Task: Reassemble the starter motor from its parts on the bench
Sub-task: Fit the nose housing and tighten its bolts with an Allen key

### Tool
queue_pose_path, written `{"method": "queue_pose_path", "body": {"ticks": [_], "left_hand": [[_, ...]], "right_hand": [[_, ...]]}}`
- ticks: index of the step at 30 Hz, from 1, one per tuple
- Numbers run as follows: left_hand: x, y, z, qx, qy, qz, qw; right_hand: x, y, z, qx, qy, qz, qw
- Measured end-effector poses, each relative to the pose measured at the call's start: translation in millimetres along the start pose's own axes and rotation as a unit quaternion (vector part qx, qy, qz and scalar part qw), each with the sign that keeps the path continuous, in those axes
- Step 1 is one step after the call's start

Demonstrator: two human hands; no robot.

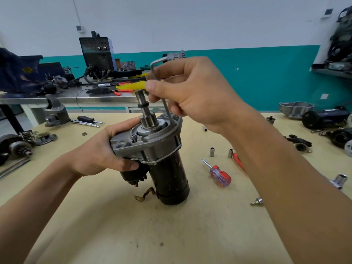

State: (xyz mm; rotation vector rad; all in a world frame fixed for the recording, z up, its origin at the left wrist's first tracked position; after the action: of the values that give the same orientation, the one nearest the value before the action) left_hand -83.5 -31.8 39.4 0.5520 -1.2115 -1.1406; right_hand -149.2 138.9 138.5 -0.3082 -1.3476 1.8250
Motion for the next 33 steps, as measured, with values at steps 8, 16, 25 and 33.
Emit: {"method": "queue_pose_path", "body": {"ticks": [8, 16, 25, 33], "left_hand": [[0, 0, 0, 0.005, 0.004, -0.003, 1.000], [1, -3, 0, 0.007, -0.004, 0.002, 1.000], [2, -4, -1, 0.016, 0.002, 0.007, 1.000], [2, -2, -2, 0.019, 0.020, 0.007, 1.000]], "right_hand": [[8, -5, -2, 0.011, 0.017, -0.088, 0.996], [-3, 0, -2, 0.006, 0.020, -0.042, 0.999], [-1, -16, -6, 0.057, -0.022, -0.063, 0.996], [-1, -20, -3, 0.136, 0.166, -0.101, 0.972]]}}
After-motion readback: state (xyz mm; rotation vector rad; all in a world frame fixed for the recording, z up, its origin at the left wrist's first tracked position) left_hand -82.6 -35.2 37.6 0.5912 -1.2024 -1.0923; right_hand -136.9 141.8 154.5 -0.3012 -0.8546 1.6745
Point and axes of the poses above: each hand's wrist, its own z-axis towards the middle knuckle, its own x-axis out of the back of the hand, y = z × x, the point moved 6 cm from there along z, towards the middle knuckle, and after that the axes turned 6 degrees about -x, right-handed, at the moved point
